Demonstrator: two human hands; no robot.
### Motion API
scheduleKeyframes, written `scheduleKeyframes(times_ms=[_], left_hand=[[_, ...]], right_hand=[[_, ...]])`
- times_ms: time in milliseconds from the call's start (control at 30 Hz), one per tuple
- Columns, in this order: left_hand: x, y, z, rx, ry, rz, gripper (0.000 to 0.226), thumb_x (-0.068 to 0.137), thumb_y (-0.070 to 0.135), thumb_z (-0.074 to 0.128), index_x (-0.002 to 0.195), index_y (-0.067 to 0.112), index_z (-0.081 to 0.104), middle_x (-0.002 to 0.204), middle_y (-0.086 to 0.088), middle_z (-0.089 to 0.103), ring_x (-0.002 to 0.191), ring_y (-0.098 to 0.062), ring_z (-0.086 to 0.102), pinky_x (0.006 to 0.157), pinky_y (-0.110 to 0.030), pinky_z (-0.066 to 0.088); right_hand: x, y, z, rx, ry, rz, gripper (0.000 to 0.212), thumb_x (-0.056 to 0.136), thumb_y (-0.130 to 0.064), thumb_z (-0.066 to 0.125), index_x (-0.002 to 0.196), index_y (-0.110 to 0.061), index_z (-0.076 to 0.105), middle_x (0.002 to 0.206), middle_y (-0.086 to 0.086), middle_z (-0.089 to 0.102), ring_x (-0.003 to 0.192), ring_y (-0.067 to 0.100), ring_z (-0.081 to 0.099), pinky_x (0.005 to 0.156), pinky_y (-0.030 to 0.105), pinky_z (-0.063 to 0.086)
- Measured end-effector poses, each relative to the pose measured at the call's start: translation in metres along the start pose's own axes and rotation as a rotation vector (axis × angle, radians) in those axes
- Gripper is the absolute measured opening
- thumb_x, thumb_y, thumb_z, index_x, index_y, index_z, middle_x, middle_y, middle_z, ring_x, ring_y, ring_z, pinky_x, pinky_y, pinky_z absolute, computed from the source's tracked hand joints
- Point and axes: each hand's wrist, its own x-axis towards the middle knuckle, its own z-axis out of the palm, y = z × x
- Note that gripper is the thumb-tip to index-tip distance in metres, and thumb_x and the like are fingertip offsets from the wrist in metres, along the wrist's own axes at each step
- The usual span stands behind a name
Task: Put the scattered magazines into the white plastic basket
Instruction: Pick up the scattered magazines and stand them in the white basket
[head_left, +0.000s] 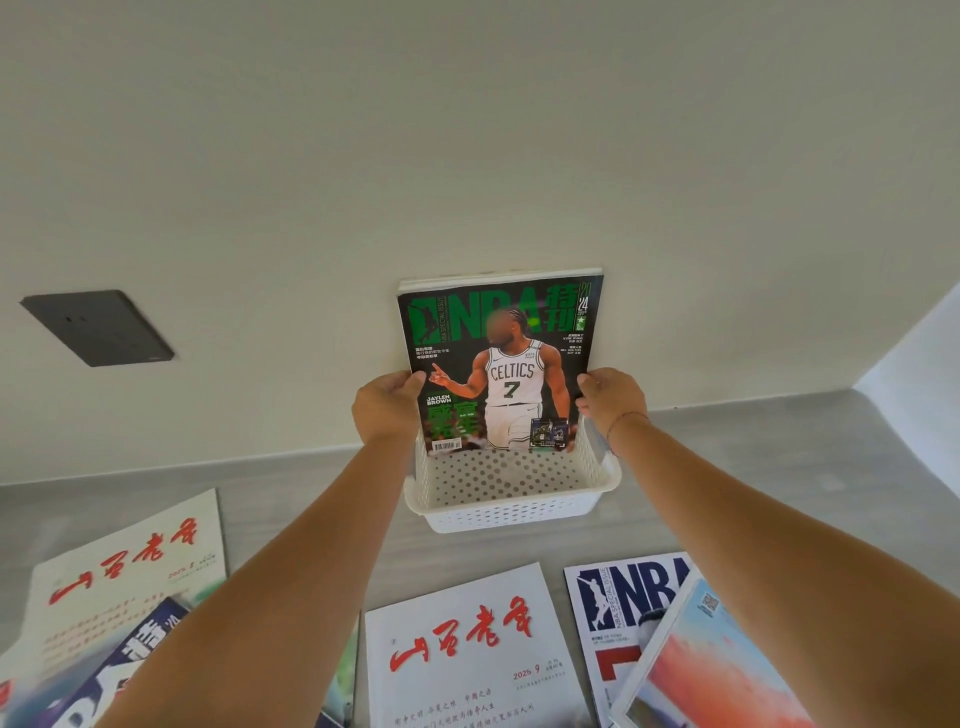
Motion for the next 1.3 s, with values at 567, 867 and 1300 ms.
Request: scheduleKeyframes(times_ms=[567,867,1300], left_hand=[[-0.174,-0.113,-0.092,0.222,-0.362,-0.026,0.003,0.084,0.031,0.064,0.083,0.030,0.066,0.087,0.012,0.068,0.082,-0.002,0.062,0.060,-0.002,0.037],[-0.253,-0.164,-0.117,0.701,-0.899,0.077,0.056,0.077,0.040,0.070,0.126,0.020,0.053,0.123,0.000,0.057,0.111,-0.017,0.053,0.096,-0.031,0.041],[-0.254,-0.153,-0.089,0.894,-1.038,0.191,0.053,0.074,0.036,0.075,0.117,0.014,0.053,0.123,-0.005,0.056,0.110,-0.022,0.053,0.092,-0.035,0.041]], right_hand=[[-0.228,0.097,0.003,0.063,-0.136,-0.088,0.034,0.089,-0.027,0.055,0.121,-0.015,0.051,0.117,0.002,0.046,0.102,0.016,0.055,0.090,0.029,0.047],[-0.351,0.169,0.007,0.099,-0.239,0.186,0.019,0.086,-0.024,0.056,0.101,-0.013,0.056,0.102,0.007,0.058,0.086,0.019,0.059,0.078,0.034,0.050],[-0.401,0.180,-0.007,0.104,-0.236,0.243,0.039,0.086,-0.026,0.061,0.121,-0.015,0.050,0.107,-0.005,0.055,0.101,0.010,0.055,0.083,0.020,0.044]])
